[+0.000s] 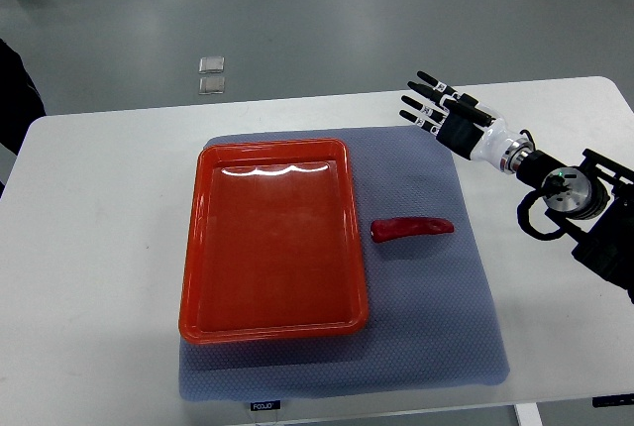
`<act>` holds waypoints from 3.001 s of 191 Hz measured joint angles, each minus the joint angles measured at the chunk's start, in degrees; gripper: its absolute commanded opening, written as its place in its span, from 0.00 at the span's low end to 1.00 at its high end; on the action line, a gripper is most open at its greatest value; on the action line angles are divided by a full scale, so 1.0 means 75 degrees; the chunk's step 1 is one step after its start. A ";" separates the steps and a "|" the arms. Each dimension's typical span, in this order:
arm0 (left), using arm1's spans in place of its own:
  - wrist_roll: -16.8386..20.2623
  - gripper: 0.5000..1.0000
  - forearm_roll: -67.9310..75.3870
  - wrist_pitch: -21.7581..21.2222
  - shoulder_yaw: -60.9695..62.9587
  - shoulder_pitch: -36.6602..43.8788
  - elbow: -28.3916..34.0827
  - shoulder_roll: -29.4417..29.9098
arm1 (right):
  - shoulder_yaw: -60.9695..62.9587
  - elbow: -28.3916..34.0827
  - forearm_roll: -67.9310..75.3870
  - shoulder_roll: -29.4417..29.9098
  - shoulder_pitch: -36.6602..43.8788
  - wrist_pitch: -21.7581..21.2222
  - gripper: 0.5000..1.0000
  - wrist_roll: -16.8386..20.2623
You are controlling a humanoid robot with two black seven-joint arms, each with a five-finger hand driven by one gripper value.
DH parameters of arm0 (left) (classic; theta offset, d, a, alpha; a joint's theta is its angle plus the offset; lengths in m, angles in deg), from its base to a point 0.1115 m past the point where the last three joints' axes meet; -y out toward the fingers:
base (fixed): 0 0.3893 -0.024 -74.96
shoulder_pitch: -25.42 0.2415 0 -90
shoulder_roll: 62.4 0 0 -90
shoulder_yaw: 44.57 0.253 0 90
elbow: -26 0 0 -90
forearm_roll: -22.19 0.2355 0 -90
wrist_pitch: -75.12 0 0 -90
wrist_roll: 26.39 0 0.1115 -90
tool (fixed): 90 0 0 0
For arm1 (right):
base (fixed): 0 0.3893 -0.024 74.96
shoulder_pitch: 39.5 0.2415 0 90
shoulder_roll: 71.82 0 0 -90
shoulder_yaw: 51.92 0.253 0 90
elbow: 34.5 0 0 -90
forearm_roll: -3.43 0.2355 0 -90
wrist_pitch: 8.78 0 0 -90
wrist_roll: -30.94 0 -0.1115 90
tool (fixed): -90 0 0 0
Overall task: Place red pepper on red tray
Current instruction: 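Move the right hand toward the red pepper beside the tray, then lower the right hand and close its fingers around the red pepper, then lift the pepper with the right hand and carry it over the tray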
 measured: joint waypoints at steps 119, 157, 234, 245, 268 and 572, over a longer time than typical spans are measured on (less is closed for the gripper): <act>-0.0012 1.00 0.0000 -0.0063 0.0013 0.0024 0.0079 0.0000 | 0.0026 -0.0008 -0.0057 -0.0098 0.0013 -0.0037 0.83 -0.0008; -0.0012 1.00 0.0000 -0.0053 -0.0004 0.0023 0.0056 0.0000 | -0.0047 0.0178 -0.1799 -0.0130 0.0036 -0.0232 0.83 -0.0028; -0.0012 1.00 0.0001 -0.0051 0.0004 0.0023 0.0059 0.0000 | -0.0093 0.1792 -0.7829 -0.1406 0.0033 -0.0649 0.83 -0.0594; -0.0012 1.00 0.0001 -0.0051 0.0004 0.0023 0.0060 0.0000 | -0.0093 0.2134 -0.8663 -0.1618 0.0075 -0.0637 0.83 -0.0760; -0.0012 1.00 0.0001 -0.0051 0.0004 0.0023 0.0061 0.0000 | -0.0094 0.2885 -1.0119 -0.2027 0.0107 -0.0561 0.83 -0.1041; -0.0012 1.00 0.0001 -0.0051 0.0007 0.0023 0.0064 0.0000 | -0.1674 0.4349 -1.2587 -0.2264 -0.0608 0.2726 0.00 -0.1116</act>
